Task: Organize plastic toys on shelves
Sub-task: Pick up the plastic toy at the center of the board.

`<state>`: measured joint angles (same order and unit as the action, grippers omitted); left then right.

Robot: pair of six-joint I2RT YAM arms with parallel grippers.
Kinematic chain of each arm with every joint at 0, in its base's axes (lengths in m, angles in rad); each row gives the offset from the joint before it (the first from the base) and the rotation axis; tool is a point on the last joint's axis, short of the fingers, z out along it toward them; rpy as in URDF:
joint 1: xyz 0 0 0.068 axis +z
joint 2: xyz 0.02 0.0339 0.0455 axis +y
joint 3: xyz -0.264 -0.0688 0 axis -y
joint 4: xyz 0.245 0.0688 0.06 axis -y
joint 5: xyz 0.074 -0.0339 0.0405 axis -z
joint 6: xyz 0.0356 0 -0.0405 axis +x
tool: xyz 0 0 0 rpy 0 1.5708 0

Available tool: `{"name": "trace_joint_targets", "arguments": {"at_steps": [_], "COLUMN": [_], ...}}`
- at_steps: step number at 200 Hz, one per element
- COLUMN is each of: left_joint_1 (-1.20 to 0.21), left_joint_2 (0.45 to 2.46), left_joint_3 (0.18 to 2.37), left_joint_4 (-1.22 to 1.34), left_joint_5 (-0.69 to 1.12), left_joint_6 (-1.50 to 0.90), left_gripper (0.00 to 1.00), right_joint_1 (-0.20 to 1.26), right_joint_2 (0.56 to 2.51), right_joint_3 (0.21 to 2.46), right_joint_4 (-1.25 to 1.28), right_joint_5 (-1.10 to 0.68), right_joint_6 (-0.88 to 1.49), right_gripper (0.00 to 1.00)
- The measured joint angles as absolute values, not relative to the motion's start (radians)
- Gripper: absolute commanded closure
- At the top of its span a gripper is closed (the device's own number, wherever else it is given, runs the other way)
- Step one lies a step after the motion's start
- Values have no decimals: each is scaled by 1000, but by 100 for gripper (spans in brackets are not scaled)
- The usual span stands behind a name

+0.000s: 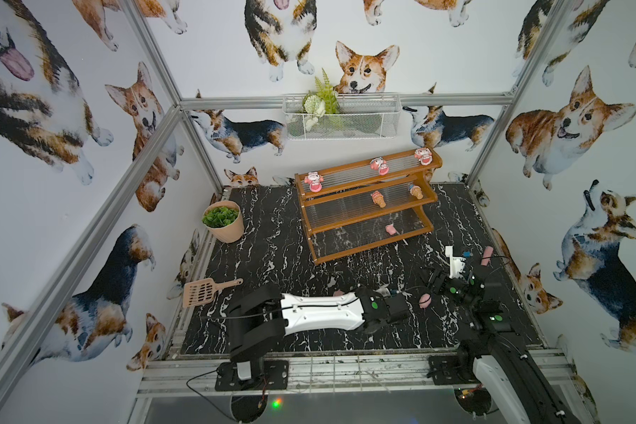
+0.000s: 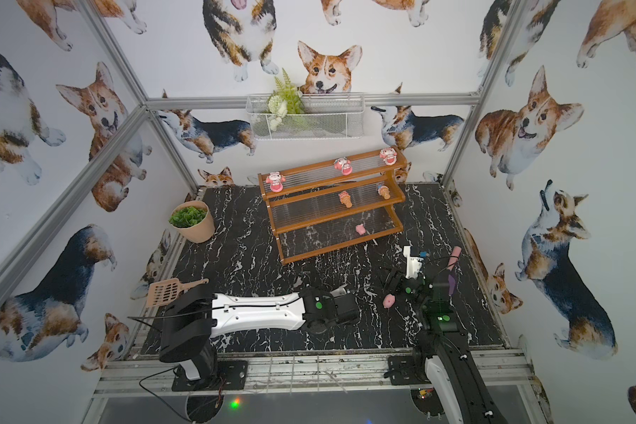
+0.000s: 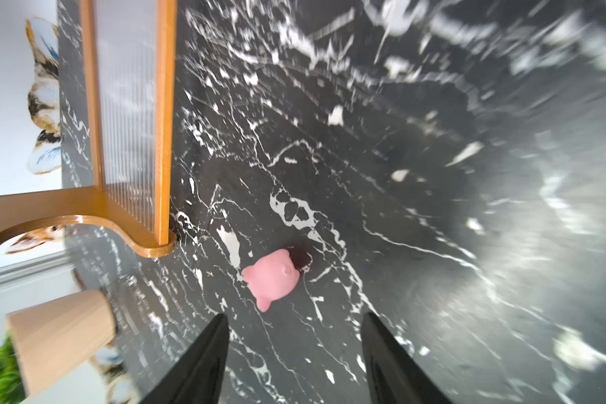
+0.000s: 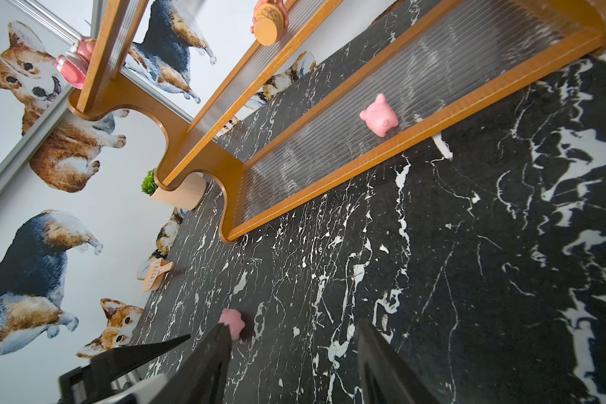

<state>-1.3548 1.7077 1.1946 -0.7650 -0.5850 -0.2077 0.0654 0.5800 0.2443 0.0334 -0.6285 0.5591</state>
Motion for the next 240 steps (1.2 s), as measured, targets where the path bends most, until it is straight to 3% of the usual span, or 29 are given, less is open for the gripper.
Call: {"name": "trace_joint_targets", "arguments": {"at_steps": [18,53,75,98,134,174,240], "left_joint_1": [-1354,-1262,-1067,-859,-619,-521,-473], "left_joint_2": [1534,1158,917,741,686,628,475], "left_joint_3": [1082,757,533,385,297,243,165], "left_joint_4": [-680,-413,-240,-139,-37,9,-17], "left_joint_5": [-553,-439,-276,-120,92,202,176], "left_joint_6": [-219,-255,-319,-401,-494,-564,-607], "left_gripper": [17,11,6,2,1,1,1], "right_joint_1": [65,65,80,197,503,754,882], "right_joint_2": [574,582,617,659,716,838,1248], "right_joint_3": [237,214,188,186,223,256,377], "right_joint_4": [34,71,152,190,205,227,336], "right_joint_5": [-629,-661,-711,-723,-587,-375,-240], "right_joint_6": [559,577,612,629,558,439,346], "right_gripper": [38,38,38,38,38,38,41]}}
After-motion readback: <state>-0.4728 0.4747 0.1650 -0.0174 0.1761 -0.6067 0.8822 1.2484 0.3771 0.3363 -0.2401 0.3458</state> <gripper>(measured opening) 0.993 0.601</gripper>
